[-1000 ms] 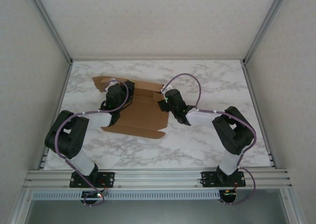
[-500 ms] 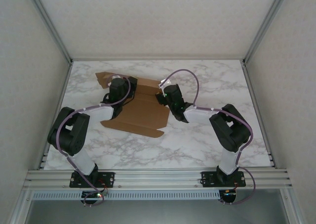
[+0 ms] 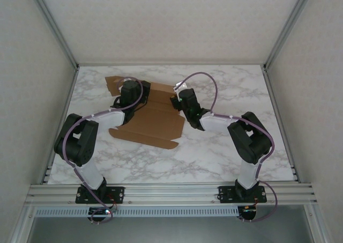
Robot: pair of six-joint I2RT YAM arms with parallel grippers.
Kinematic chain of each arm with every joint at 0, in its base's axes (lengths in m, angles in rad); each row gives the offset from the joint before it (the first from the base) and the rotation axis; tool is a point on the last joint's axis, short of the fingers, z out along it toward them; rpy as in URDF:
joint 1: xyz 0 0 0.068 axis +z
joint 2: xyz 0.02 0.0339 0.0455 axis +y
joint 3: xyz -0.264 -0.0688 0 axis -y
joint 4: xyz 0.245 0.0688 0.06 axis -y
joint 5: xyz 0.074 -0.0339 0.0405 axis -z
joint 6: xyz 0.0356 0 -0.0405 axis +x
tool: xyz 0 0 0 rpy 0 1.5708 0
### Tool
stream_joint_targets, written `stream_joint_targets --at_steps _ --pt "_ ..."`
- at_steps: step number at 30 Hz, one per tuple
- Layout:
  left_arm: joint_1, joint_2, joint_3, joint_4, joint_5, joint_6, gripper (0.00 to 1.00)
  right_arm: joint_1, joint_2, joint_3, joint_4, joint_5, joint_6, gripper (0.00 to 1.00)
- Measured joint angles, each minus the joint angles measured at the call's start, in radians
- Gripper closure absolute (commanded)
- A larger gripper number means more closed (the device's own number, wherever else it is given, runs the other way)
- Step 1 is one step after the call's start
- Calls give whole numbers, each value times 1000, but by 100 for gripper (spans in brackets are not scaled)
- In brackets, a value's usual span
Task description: Fold the paper box
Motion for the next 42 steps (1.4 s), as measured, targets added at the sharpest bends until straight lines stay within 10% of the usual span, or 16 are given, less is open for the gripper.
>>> stream_joint_targets --at_steps 7,14,21,42 --pt "0 0 0 0 4 -4 100 2 0 -21 -24 2 72 48" --pt "-21 -7 1 -15 -13 -12 97 18 37 7 -62 55 113 84" --pt "-52 -94 -38 -116 -1 -26 65 4 41 28 -85 110 100 98" --pt "-41 -313 352 -635 206 486 43 -139 -58 -69 -95 -366 -70 96"
